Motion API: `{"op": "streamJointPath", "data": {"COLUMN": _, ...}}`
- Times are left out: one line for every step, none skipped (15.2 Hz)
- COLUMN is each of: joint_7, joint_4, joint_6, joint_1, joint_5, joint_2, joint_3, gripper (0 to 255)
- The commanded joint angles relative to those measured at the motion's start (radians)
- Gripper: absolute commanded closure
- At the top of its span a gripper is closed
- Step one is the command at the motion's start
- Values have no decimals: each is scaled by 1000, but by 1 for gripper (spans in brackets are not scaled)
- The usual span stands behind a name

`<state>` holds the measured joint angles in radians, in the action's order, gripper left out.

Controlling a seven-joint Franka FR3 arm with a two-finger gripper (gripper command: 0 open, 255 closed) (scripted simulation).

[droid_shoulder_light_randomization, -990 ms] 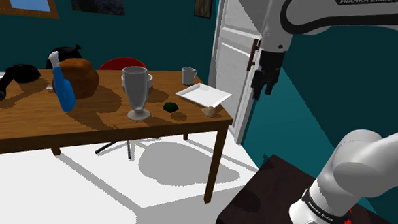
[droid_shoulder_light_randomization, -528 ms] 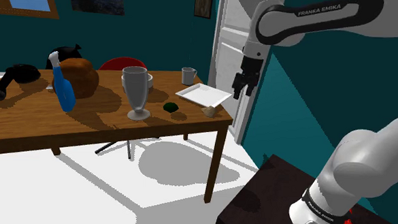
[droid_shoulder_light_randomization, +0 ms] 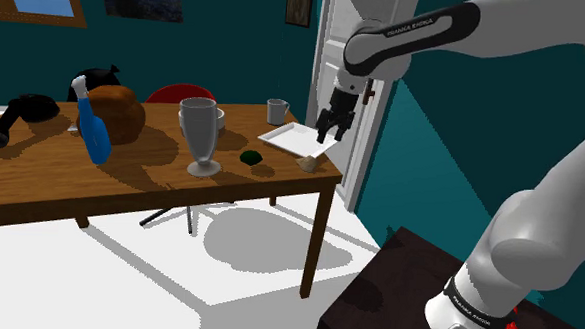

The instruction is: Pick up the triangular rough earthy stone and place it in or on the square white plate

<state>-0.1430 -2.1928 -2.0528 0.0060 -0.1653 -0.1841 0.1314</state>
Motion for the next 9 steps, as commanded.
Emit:
{"op": "streamJointPath", "data": {"joint_7": -32, "joint_4": 43, "joint_6": -43, "joint_1": 2, "joint_5": -37, "joint_2": 72, "joint_3": 12, "gripper": 0}}
{"op": "streamJointPath", "data": {"joint_7": -46, "joint_4": 69, "joint_6": -58, "joint_1": 2, "joint_5": -56, "joint_2": 107, "joint_3": 16, "gripper": 0}}
{"op": "streamJointPath", "data": {"joint_7": -61, "joint_4": 96, "joint_6": -72, "joint_1": 2, "joint_5": -76, "joint_2": 143, "joint_3": 19, "gripper": 0}}
{"op": "streamJointPath", "data": {"joint_7": -71, "joint_4": 115, "joint_6": -80, "joint_1": 1, "joint_5": -89, "joint_2": 166, "joint_3": 21, "gripper": 0}}
{"op": "streamJointPath", "data": {"joint_7": -73, "joint_4": 108, "joint_6": -93, "joint_1": 2, "joint_5": -92, "joint_2": 172, "joint_3": 19, "gripper": 0}}
{"op": "streamJointPath", "data": {"joint_7": -75, "joint_4": 102, "joint_6": -105, "joint_1": 3, "joint_5": -95, "joint_2": 178, "joint_3": 18, "gripper": 0}}
{"op": "streamJointPath", "data": {"joint_7": -77, "joint_4": 96, "joint_6": -117, "joint_1": 5, "joint_5": -98, "joint_2": 184, "joint_3": 16, "gripper": 0}}
{"op": "streamJointPath", "data": {"joint_7": -79, "joint_4": 90, "joint_6": -129, "joint_1": 6, "joint_5": -102, "joint_2": 191, "joint_3": 15, "gripper": 0}}
{"op": "streamJointPath", "data": {"joint_7": -81, "joint_4": 84, "joint_6": -142, "joint_1": 7, "joint_5": -105, "joint_2": 197, "joint_3": 14, "gripper": 0}}
